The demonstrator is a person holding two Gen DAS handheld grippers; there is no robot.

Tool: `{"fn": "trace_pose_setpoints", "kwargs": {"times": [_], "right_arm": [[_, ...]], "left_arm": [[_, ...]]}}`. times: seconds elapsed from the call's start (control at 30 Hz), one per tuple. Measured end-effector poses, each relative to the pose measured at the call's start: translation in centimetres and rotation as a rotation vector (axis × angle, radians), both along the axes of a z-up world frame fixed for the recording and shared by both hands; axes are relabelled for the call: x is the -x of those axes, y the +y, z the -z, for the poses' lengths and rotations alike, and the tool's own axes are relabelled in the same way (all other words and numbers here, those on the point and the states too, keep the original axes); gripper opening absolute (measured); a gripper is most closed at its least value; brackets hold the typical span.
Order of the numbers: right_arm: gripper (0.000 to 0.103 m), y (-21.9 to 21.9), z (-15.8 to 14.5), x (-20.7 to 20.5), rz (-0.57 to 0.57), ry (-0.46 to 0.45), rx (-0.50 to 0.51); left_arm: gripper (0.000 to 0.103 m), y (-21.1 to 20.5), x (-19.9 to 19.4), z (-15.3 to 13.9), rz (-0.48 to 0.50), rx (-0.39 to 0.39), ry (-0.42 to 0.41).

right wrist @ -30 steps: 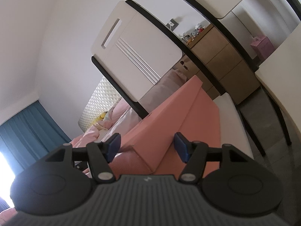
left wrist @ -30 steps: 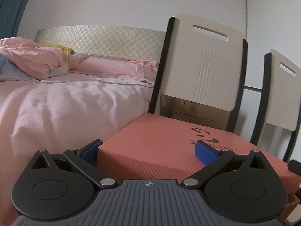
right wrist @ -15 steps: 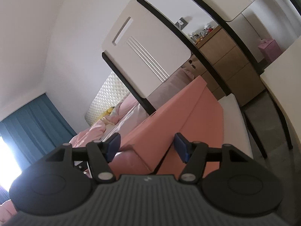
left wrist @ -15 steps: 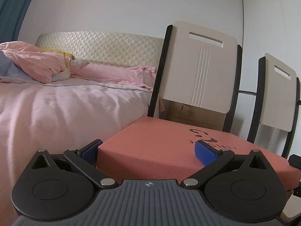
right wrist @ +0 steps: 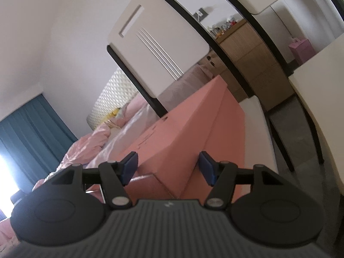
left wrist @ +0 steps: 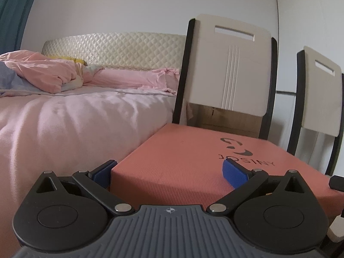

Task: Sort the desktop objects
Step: 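Push the pink lid flat onto the box with the left gripper, then press the lid top with the left gripper to seat it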

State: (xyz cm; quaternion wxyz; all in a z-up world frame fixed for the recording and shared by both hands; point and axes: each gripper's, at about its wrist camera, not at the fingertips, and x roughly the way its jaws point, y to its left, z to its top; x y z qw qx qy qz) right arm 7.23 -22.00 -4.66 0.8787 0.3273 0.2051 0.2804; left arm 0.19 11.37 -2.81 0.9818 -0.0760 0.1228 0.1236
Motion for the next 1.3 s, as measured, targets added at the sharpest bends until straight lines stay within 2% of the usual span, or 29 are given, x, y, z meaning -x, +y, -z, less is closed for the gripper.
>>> {"fn": "trace_pose_setpoints", "kwargs": {"times": [0.33,0.57,0.73,0.93,1.3], "right_arm": [[0.058,-1.7,0.3,0.0,0.061,0.050,0.024],[0.057,-3.1,0.1,-1.5,0.124,0.077,0.056],[0.056,-3.9,-0.2,-3.7,0.159,0.101,0.080],[0.057,-3.9,0.2,-5.8,0.144,0.097,0.086],[0.057,-3.8,0.4,-5.9,0.132,0.080,0.086]], "left_arm": [[0.103,-1.1,-2.6,0.4,0.081,0.017,0.085],[0.103,-3.2,-5.3,0.3,0.096,-0.001,0.114],[0.103,-4.6,-6.7,0.2,0.088,-0.037,0.125],[0.103,-4.7,-8.1,0.3,0.073,-0.056,0.126],[0.103,-5.0,-7.9,0.1,0.107,-0.107,0.101]]}}
